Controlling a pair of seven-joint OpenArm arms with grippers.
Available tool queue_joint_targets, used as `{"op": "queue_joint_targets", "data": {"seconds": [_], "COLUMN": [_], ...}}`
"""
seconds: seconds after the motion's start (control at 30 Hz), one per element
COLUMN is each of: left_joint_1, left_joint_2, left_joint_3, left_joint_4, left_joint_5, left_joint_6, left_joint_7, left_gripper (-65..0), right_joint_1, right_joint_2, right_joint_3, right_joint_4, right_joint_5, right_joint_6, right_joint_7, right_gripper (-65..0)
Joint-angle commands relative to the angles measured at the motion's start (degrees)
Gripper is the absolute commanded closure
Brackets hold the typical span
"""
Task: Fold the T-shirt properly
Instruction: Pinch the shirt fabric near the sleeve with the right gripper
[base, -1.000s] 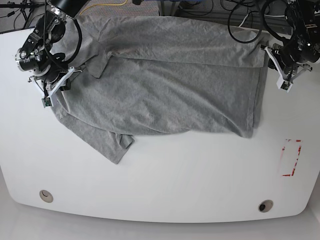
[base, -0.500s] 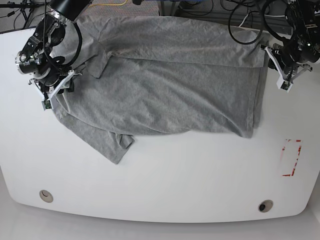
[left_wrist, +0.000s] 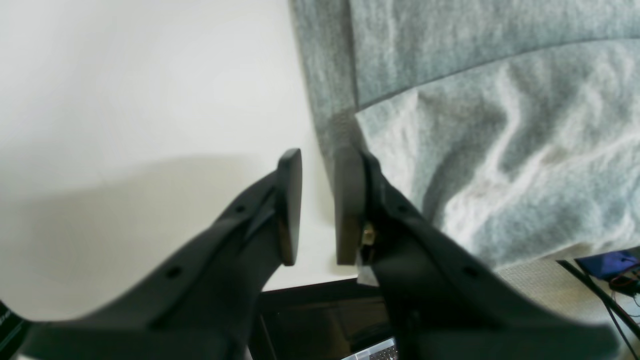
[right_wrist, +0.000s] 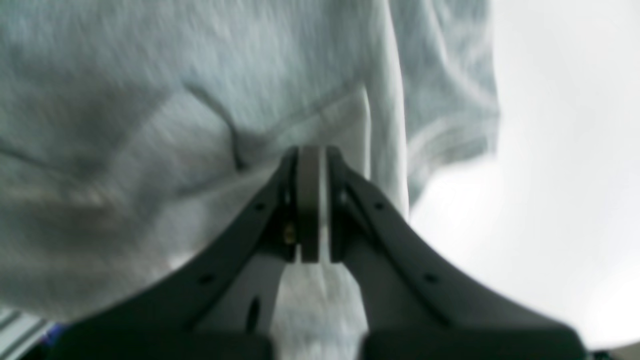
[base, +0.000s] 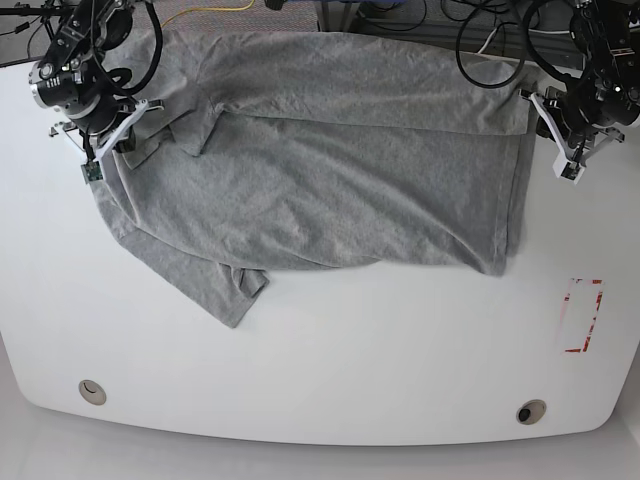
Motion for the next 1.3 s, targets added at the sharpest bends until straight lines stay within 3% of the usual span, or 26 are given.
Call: {"op": "queue_joint_targets", "data": {"seconds": [0.0,0.23,0.47,0.63,0.7,0.8,1.03,1.27], "left_joint_1": [-0.16,-0.16,-0.25,-0.25,-0.25,-0.25,-1.39,-1.74], "left_joint_2": [-0.78,-0.60,-0.69,-0.69,-0.69,-0.78,-0.69,-0.78], "left_joint_3": [-0.30,-0.30,1.54,2.86,2.86,2.77,2.69,2.60], "left_joint_4": [0.82,0.73,0.73,0.73,0.73,0.73,0.73,0.73], "left_joint_5": [-0.09,-0.09,0.00,0.00,0.00,0.00,0.00,0.00], "left_joint_6": [0.03,0.03,0.03,0.03,0.03,0.03,0.03,0.03], "left_joint_7": [-0.49,-0.49,-0.49,-0.49,-0.49,-0.49,-0.49,-0.49], "left_gripper": [-9.6,-9.6,-9.6,-9.6,-9.6,-9.6,-9.6,-9.6], "right_joint_1": [-1.96,-4.42,-4.68,-3.27,-2.13,-1.43,0.68,2.70], "right_joint_2": [0.66,0.66,-0.39,1.01,1.10,1.01,1.36,1.10], "right_joint_3": [1.10,1.80,-0.40,-2.33,-3.91,-6.38,-12.97,-13.85], "right_joint_4": [0.98,0.98,0.98,0.89,0.72,0.54,-2.97,-8.42], "right_joint_5": [0.22,-0.31,3.91,9.01,8.92,6.72,1.01,-4.09], "right_joint_6": [-0.07,-0.07,-0.07,-0.07,-0.07,-0.07,-0.07,-0.07], "right_joint_7": [0.58,2.08,2.08,2.08,2.08,2.34,6.12,8.76], "right_gripper": [-4.1,-4.9,-7.1,-24.7,-34.1,-43.0,-39.0,-37.9]}}
